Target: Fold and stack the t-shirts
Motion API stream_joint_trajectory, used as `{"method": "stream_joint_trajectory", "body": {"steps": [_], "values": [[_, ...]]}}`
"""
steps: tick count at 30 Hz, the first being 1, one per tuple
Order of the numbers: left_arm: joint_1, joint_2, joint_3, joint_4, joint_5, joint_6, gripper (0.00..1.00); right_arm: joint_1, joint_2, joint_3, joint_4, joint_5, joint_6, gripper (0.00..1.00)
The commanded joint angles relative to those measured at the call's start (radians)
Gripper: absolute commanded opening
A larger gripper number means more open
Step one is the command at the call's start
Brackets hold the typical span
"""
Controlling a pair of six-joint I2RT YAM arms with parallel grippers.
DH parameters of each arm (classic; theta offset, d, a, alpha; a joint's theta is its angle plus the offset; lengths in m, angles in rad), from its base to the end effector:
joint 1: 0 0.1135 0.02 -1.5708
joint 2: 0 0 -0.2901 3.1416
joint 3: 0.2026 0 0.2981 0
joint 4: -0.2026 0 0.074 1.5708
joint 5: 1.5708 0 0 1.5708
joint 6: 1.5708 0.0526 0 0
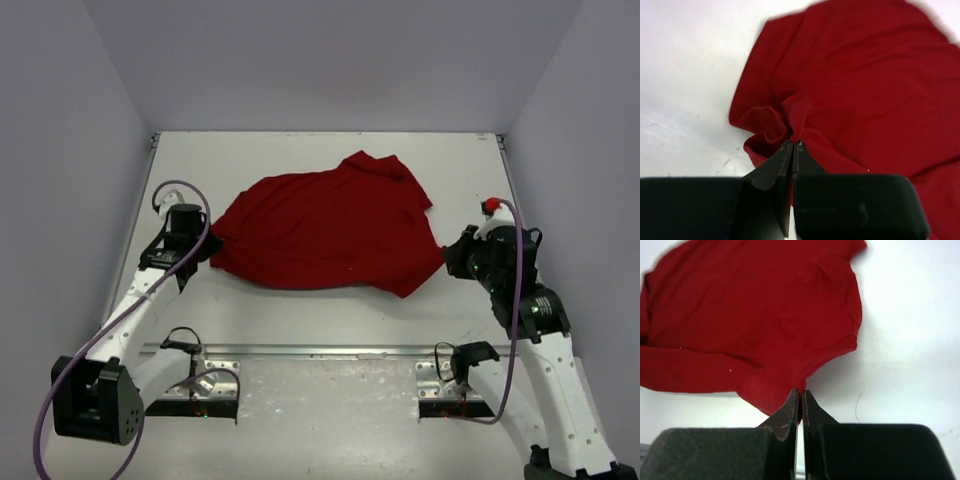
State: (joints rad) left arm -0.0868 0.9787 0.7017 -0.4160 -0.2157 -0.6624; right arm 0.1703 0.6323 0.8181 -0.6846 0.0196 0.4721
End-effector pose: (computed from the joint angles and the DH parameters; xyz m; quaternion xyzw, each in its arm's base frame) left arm 0.2519 -0.0106 0.2520 -0.2993 0.8500 -0.0639 0.4288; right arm 0.1707 0.0283 0.3373 0.1342 0.8492 0.1532 0.4872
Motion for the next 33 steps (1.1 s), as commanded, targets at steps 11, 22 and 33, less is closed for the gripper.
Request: {"method": "stream_joint_trajectory", "body": {"steps": [11,22,33], "values": [[-0.103,0.624,0.306,0.088,0.012,0.023,0.84,-0.005,0.055,-0.106,-0.032,0.131,0.026,0.01],[-0.176,0.122,-0.024,-0.165,-0.364,-0.368,1.00,-0.005,0.082,-0.097,0.002,0.069,-0.016,0.01],[-0.128,0.087,-0.275,0.046,-0.255,-0.416,0.50,-0.005,0.063,-0.079,0.010,0.000,-0.049,0.01]]}}
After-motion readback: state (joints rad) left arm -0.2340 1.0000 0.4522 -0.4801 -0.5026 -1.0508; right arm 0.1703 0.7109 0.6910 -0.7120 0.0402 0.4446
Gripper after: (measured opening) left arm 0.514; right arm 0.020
